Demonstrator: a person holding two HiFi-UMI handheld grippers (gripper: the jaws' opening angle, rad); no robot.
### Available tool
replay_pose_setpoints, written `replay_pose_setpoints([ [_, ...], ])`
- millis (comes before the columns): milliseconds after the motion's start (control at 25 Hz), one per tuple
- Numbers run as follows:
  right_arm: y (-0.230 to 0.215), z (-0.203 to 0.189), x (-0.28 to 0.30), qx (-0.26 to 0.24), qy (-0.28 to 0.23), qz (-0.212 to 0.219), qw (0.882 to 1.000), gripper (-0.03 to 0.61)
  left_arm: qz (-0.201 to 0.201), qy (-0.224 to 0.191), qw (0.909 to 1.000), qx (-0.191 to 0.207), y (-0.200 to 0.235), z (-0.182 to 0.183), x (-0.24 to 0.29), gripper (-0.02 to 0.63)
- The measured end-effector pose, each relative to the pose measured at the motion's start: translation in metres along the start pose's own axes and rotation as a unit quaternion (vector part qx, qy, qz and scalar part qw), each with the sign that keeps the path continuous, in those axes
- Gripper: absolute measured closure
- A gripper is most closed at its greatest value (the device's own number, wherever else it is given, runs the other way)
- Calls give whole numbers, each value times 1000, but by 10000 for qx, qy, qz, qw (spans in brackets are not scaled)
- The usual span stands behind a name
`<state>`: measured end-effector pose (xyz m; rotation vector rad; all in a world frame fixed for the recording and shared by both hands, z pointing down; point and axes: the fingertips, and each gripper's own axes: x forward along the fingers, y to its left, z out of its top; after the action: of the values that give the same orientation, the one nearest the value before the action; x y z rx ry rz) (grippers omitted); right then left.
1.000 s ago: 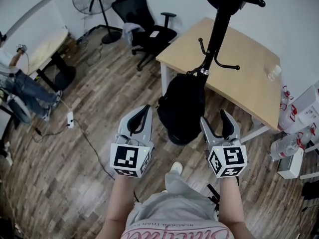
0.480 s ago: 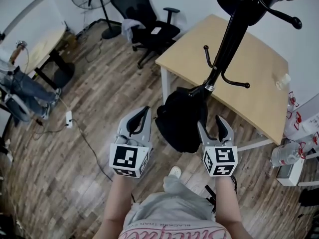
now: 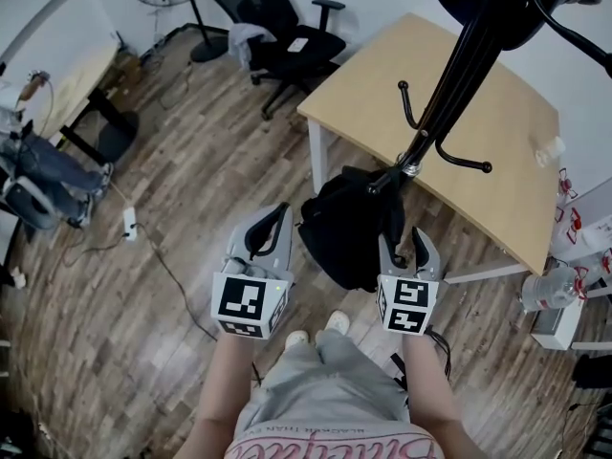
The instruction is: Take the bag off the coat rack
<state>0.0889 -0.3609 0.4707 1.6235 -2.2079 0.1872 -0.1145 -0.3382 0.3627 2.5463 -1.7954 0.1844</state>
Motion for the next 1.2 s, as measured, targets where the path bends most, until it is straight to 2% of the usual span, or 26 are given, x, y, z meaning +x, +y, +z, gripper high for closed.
replay_pose_setpoints([
  [160, -2, -16, 2, 86, 294, -376, 9988, 332, -229, 139, 9996, 5, -1, -6, 2, 594],
  [280, -2, -30, 9, 216, 420, -408, 9981, 342, -366, 168, 9992, 50, 0, -6, 3, 594],
  [440, -3, -35, 23, 278, 364, -162, 9988, 332, -431, 185, 9989, 93, 5, -6, 1, 594],
  [720, 3, -33, 38, 78, 295, 406, 9987, 311, -437, 211, 9988, 110, 7, -10, -3, 594],
  [880, 11, -32, 40, -43, 329, 799, 9963, 377, -412, 188, 9989, 97, 8, -9, -3, 594],
  [1000, 10, -33, 39, 138, 417, 733, 9963, 492, -375, 200, 9991, 42, 11, -10, -2, 594],
  [1200, 8, -33, 29, 811, 364, 720, 9934, 512, -361, 172, 9992, 17, 12, -13, -5, 594],
])
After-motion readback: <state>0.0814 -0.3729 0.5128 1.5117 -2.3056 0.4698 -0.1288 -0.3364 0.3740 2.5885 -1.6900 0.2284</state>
